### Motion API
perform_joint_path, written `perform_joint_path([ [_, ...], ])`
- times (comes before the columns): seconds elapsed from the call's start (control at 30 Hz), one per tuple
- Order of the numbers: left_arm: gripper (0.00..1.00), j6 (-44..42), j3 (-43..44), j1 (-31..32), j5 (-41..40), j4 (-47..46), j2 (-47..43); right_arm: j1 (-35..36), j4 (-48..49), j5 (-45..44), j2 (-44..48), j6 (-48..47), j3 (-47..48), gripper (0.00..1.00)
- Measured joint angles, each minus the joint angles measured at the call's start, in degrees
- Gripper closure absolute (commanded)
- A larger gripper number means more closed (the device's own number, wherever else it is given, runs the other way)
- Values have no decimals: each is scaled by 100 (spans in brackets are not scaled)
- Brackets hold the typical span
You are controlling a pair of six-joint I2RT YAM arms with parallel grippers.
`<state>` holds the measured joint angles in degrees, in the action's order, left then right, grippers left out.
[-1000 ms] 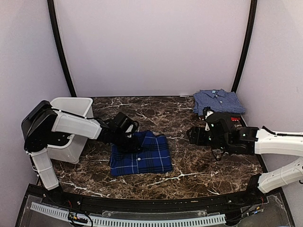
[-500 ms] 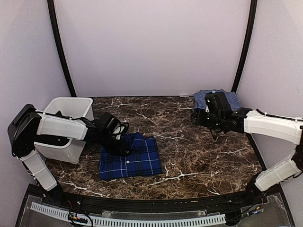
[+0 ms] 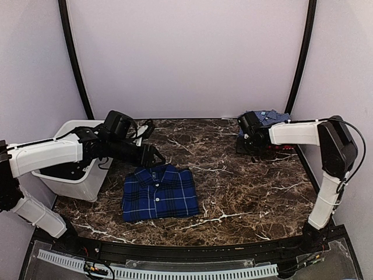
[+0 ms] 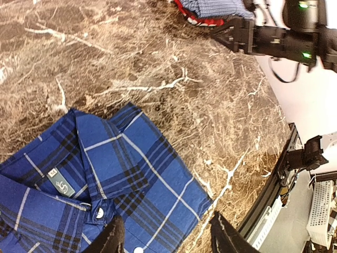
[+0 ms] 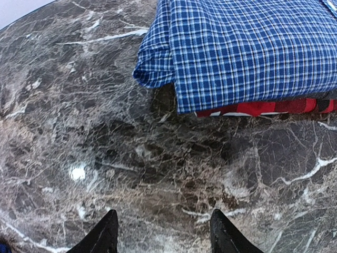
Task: Fold and stack the long sleeve shirts
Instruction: Move the square-folded shirt to the center of the board.
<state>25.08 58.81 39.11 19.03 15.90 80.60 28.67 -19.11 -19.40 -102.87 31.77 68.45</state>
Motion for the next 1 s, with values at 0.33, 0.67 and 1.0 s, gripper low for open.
perform_joint_path([
  [0.33, 45, -332, 20, -7, -166, 267, -188, -409, -127, -197, -1036, -26, 957, 53],
  [0.67, 45, -415, -109, -129, -199, 264, -435, -625, -94, -433, -1620, -13, 1259, 64],
  [1.0, 46, -413, -111, -221, -37, 260, -254, -656, 79, -662, -1919, -22, 1624, 70],
])
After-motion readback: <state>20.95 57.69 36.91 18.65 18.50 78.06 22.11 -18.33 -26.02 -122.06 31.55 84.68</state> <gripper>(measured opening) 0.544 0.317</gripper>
